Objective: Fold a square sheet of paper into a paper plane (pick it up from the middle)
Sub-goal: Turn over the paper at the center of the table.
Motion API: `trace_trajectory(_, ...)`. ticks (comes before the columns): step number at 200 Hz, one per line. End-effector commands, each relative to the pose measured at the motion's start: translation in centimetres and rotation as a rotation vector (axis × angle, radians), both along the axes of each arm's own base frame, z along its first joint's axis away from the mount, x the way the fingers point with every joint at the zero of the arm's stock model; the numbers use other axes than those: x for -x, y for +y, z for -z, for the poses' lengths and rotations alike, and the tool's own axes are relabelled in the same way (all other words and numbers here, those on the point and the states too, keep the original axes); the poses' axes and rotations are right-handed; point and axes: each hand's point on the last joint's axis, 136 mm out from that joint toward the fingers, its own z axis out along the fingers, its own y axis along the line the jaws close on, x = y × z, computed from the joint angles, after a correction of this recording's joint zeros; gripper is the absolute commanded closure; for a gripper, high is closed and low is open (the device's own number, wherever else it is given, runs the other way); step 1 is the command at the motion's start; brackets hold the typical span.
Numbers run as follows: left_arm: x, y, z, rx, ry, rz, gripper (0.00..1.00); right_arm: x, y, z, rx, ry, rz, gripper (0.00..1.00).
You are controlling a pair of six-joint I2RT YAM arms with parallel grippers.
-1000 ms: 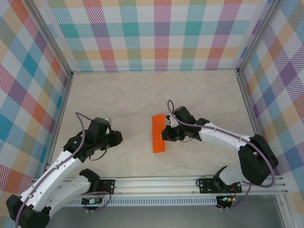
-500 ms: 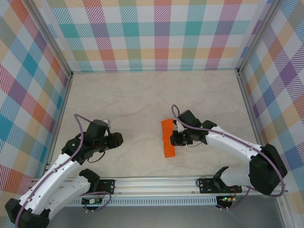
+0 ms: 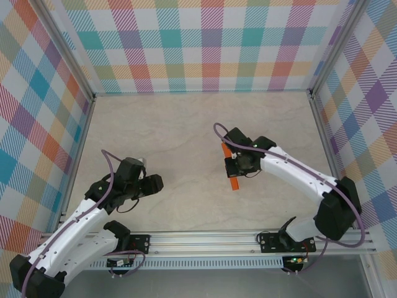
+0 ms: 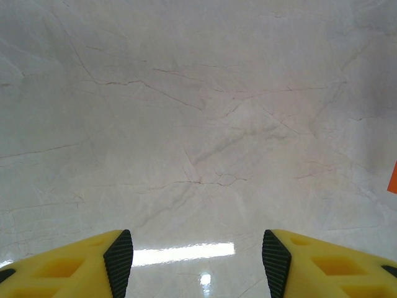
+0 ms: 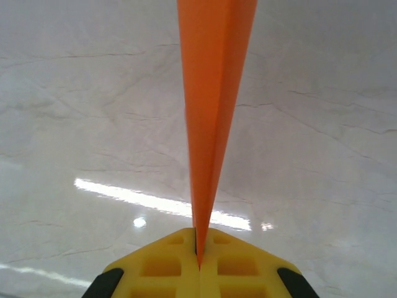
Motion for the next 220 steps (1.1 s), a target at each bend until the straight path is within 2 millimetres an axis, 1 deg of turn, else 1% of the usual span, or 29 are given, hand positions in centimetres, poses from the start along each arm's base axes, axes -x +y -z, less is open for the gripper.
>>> trace_trajectory(1,-1.4,0.3,-0.3,0.008,-0.044,-0.051,0.38,0.1,-3.2,1.3,0.310,0.024,-0.001,1.00)
trace_trajectory(31,-2.2,1.4,0.1,-0.006,-0.066,-0.138,0.39,-0.6,-3.3,1.7,0.421,0.024,0.057,1.00)
trace_trajectory(57,-2.2,2.8,0.6,-0.029,-0.091,-0.214,0.38,-0.4,-2.6,2.4,0.496,0.034,0.087,1.00)
trace_trajectory(68,-2.0,3.4,0.8,-0.038,-0.102,-0.240,0.38,-0.3,-1.9,2.6,0.520,0.034,0.096,0.99)
trace_trajectory(87,-1.8,4.1,0.9,-0.045,-0.120,-0.262,0.38,-0.3,0.2,3.5,0.513,0.052,0.083,0.97)
trace_trajectory(103,-1.8,4.5,0.8,-0.056,-0.133,-0.276,0.38,-0.1,1.5,5.0,0.553,0.092,0.072,0.96)
trace_trajectory(117,-1.7,4.6,0.6,-0.062,-0.139,-0.275,0.38,0.1,3.1,6.3,0.545,0.125,0.060,0.94)
trace_trajectory(129,-1.6,4.8,0.5,-0.065,-0.141,-0.277,0.38,0.3,4.8,7.1,0.508,0.146,0.047,0.93)
trace_trajectory(142,-1.5,4.8,0.3,-0.065,-0.141,-0.276,0.37,0.5,6.8,7.8,0.437,0.171,0.033,0.87)
trace_trajectory(153,-1.3,4.9,0.3,-0.063,-0.140,-0.275,0.37,0.8,8.6,8.4,0.365,0.203,0.018,0.85)
trace_trajectory(156,-1.2,4.9,0.2,-0.063,-0.142,-0.275,0.37,0.9,9.2,8.6,0.343,0.214,0.014,0.83)
trace_trajectory(166,-1.1,4.9,0.1,-0.056,-0.144,-0.272,0.37,0.9,10.3,8.7,0.295,0.229,0.008,0.80)
trace_trajectory(176,-1.0,4.9,0.0,-0.051,-0.143,-0.271,0.37,1.0,11.5,8.5,0.239,0.237,0.004,0.80)
trace_trajectory(193,-1.0,4.2,-0.2,-0.023,-0.135,-0.249,0.37,1.2,14.1,7.7,0.096,0.251,-0.038,0.67)
trace_trajectory(199,-1.0,3.9,-0.3,-0.010,-0.133,-0.238,0.37,1.3,14.7,7.2,0.057,0.255,-0.051,0.60)
trace_trajectory(207,-1.1,3.3,-0.4,0.010,-0.127,-0.221,0.37,1.4,15.5,6.5,-0.001,0.249,-0.073,0.57)
trace_trajectory(220,-1.4,2.4,-0.4,0.038,-0.114,-0.195,0.36,1.3,15.9,5.5,-0.080,0.221,-0.080,0.51)
